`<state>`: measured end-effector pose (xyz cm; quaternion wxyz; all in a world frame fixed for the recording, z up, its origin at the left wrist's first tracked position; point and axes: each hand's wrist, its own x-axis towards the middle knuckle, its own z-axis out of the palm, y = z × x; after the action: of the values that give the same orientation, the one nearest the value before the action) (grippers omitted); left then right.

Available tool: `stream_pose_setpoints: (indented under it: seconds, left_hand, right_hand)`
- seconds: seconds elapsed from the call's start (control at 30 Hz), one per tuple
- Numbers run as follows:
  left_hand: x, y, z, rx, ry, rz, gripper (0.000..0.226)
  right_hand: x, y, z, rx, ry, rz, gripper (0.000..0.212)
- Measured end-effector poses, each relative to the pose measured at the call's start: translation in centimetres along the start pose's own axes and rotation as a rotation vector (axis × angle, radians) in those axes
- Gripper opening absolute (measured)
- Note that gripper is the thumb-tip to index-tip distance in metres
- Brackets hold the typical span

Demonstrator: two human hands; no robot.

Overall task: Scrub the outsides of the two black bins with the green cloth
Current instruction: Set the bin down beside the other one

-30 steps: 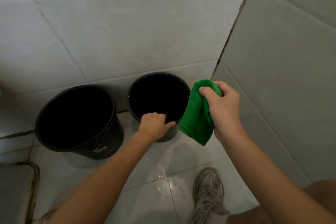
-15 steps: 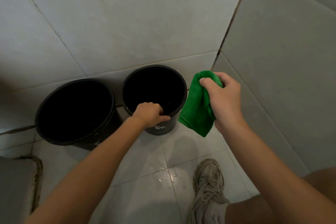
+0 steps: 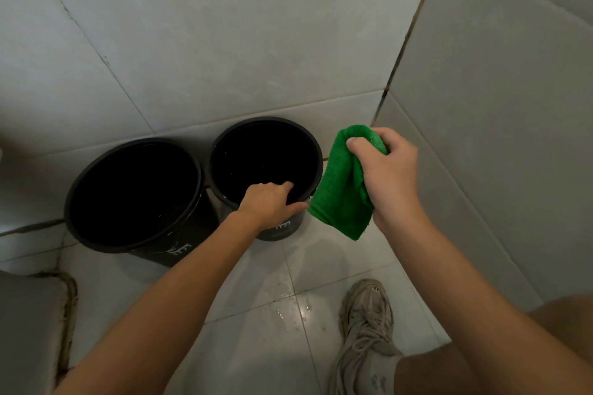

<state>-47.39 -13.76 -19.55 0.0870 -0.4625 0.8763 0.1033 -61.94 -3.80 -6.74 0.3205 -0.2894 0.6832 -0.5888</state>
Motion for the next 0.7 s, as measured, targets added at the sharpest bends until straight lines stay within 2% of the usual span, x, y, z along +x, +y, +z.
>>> stream_pose_setpoints:
  seconds: [0.07, 0.13, 0.2, 0.27, 0.33, 0.43, 0.5, 0.6, 0.7]
  left_hand:
    - [-1.3, 0.5, -1.4, -0.313, 0.192, -0.069, 0.054]
    - [-3.6, 1.0, -4.0, -0.817, 0.440, -0.104, 0.051]
    - [-7.3, 1.4, -6.6, -1.101, 0.558, 0.023, 0.048]
    - [-11.3, 1.9, -8.7, -1.104, 0.475, 0.178, 0.049]
    - [-14.2, 2.0, -10.7, -1.007, 0.382, 0.194, 0.061]
    - [-16.7, 0.8, -13.2, -0.868, 0.466, 0.115, 0.069]
    - [-18.4, -0.8, -14.8, -0.797, 0.543, 0.051, 0.065]
    - [-21.6, -4.3, -17.5, -0.863, 0.633, -0.027, 0.037]
    - [-25.9, -8.9, -20.7, -0.970, 0.729, -0.140, 0.019]
  right_hand:
    - [-0.2, -0.3, 0.4, 0.006, -0.005, -0.011, 0.013]
    - [-0.5, -0.8, 1.0, 0.017, -0.013, -0.027, 0.013]
    - [-1.1, -1.4, 1.9, 0.032, -0.011, -0.040, 0.014]
    - [-2.1, -2.1, 3.1, 0.062, -0.009, -0.042, 0.013]
    - [-3.4, -3.1, 4.5, 0.124, -0.011, -0.020, 0.011]
    - [-5.7, -5.6, 6.7, 0.331, -0.039, 0.055, 0.007]
    - [-7.4, -7.7, 8.4, 0.414, -0.105, 0.078, 0.008]
    - [-10.2, -10.3, 11.1, 0.407, -0.320, 0.062, 0.005]
    - [-12.1, -12.1, 13.3, 0.334, -0.646, 0.066, 0.004]
